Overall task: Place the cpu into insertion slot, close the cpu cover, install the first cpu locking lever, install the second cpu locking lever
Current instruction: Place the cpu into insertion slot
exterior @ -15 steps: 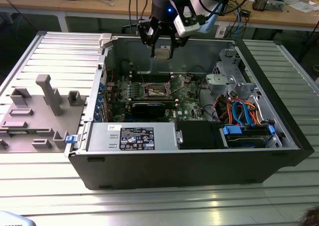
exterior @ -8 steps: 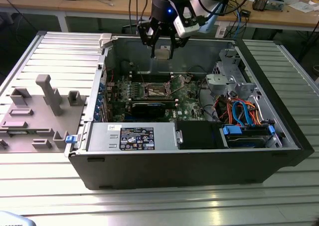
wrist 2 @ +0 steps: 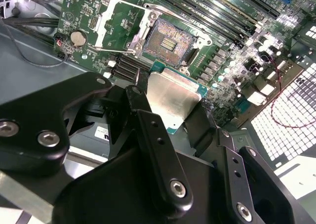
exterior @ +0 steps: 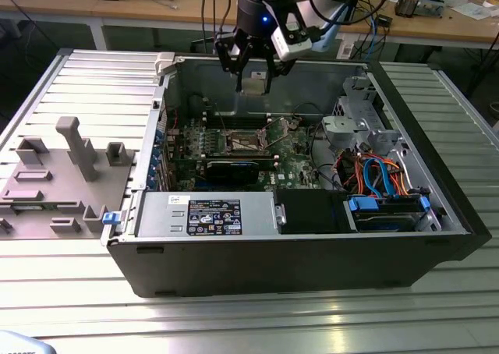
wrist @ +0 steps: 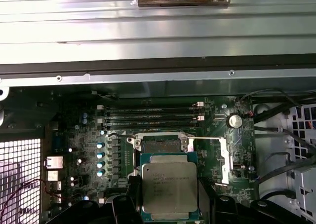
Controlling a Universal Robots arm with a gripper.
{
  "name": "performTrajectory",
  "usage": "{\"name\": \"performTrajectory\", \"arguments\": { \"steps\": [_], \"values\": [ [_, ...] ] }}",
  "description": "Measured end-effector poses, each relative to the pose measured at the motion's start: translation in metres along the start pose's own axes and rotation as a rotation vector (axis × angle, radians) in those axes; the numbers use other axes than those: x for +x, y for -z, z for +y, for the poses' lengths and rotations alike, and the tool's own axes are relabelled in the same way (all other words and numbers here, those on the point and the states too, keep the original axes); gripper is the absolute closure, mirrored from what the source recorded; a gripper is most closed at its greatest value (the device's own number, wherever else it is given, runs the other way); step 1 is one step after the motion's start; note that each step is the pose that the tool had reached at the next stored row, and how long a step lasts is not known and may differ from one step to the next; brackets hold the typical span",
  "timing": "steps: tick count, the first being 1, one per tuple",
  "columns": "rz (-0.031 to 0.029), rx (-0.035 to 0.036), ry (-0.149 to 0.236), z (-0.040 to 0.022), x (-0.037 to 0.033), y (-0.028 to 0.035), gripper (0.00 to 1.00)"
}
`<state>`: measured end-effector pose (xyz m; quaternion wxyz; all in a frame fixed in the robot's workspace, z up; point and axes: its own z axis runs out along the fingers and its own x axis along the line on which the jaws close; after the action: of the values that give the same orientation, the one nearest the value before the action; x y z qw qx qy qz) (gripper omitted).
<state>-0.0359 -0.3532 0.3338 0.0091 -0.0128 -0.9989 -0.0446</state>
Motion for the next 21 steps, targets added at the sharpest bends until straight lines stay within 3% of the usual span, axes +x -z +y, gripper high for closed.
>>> {"name": "performTrajectory", "arguments": {
  "steps": [4, 21],
  "values": [
    [0.0000, 0.0000, 0.000, -0.0003, -0.0001, -0.0035, 0.45],
    [0.0000, 0.0000, 0.000, -0.0007, -0.0002, -0.0083, 0.45]
  ]
}}
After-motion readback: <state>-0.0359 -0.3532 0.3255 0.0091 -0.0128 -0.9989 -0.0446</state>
